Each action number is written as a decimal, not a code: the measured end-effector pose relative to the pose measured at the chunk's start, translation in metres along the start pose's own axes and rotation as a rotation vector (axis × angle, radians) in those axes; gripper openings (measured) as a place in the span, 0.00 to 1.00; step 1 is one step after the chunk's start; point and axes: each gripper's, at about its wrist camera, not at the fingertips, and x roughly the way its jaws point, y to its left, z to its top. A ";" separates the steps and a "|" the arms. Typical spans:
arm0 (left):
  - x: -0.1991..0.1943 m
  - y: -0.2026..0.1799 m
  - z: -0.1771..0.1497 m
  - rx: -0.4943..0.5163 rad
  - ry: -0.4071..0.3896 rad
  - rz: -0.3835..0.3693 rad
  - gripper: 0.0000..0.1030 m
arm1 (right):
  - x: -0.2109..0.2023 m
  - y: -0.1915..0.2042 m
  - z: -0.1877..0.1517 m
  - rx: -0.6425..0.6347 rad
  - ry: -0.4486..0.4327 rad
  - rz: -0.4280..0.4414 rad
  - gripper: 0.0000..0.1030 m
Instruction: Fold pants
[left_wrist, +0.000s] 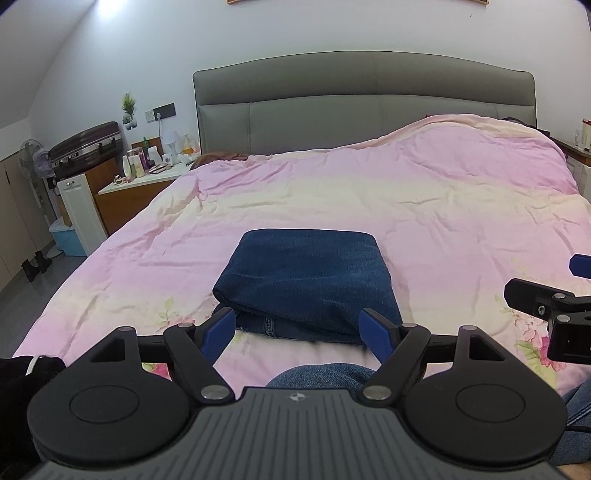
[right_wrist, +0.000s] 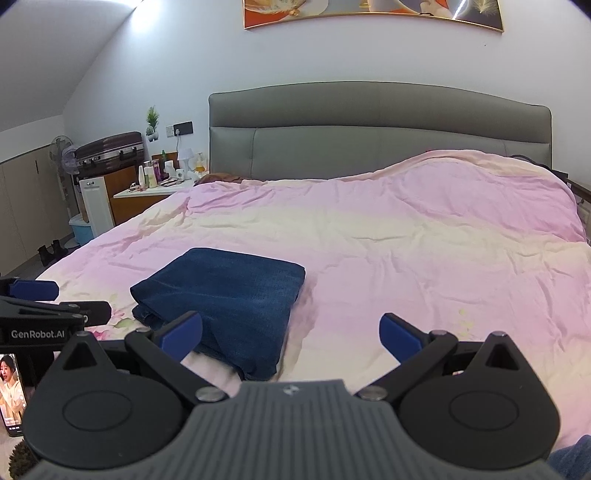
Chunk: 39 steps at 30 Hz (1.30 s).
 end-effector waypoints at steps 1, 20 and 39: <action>0.000 0.000 0.000 0.002 0.000 0.001 0.87 | -0.001 0.001 0.000 0.000 -0.002 0.001 0.95; -0.003 0.000 -0.001 0.004 0.000 0.003 0.87 | -0.008 0.004 0.000 -0.005 -0.004 0.015 0.95; -0.011 0.004 0.000 0.001 -0.003 0.013 0.87 | -0.016 0.001 0.001 0.010 -0.030 0.018 0.95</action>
